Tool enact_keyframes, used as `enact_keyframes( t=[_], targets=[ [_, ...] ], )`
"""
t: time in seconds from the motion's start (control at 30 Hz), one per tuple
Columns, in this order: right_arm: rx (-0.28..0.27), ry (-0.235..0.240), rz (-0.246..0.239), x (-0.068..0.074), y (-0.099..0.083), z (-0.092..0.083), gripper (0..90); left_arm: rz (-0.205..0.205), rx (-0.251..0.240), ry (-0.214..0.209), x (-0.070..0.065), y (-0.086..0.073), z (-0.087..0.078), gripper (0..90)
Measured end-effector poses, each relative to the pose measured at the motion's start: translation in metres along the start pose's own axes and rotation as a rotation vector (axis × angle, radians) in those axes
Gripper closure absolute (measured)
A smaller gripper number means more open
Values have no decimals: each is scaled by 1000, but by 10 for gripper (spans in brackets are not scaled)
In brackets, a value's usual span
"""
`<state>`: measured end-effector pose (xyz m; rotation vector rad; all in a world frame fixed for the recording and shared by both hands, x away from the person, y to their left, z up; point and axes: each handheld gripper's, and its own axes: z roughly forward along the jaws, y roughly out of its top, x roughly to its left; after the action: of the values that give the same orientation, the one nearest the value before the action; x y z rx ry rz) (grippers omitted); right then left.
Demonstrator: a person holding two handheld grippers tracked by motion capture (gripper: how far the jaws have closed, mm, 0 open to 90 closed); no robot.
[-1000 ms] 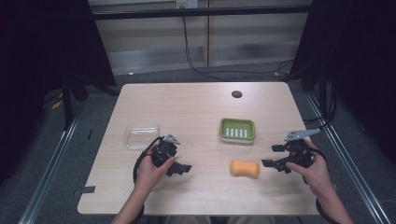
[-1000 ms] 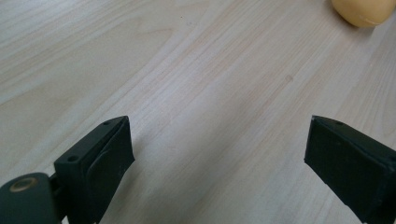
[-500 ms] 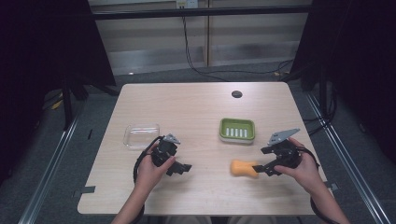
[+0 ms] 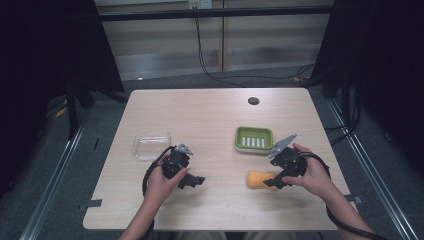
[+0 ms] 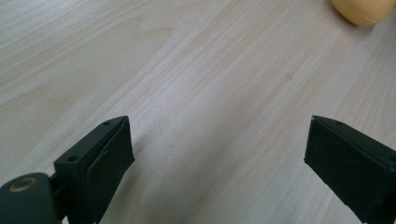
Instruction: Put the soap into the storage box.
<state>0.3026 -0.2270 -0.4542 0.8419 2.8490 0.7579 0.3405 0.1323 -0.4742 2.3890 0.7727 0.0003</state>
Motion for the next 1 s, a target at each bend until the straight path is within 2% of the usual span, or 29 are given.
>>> enact_keyframes(
  t=[0.1,0.13,0.37,0.57,0.73,0.77,0.8,0.83,0.97,1.0],
  targets=[
    [24,1,-26,2,5,5,206,0,-2,-2,0,0,-1,77],
    [35,5,-31,3,6,6,218,-46,-36,0,-3,0,2,77],
    [94,9,-84,7,14,14,257,-48,-34,-2,-2,0,1,77],
    [132,17,-92,9,18,17,270,-52,-37,-2,-2,0,1,77],
    [144,18,-97,9,20,19,289,-50,-38,-2,-2,0,0,77],
    [152,13,-94,10,21,19,290,-8,-5,-4,1,0,-2,77],
    [164,15,-80,11,21,19,289,-12,-7,-3,1,0,-2,77],
    [160,11,-99,10,21,20,292,-8,-5,-4,1,0,-2,77],
    [172,14,-95,10,21,22,308,-16,-10,3,1,0,-2,77],
    [171,14,-95,10,22,22,312,-48,-38,6,-2,0,0,77]
  ],
)
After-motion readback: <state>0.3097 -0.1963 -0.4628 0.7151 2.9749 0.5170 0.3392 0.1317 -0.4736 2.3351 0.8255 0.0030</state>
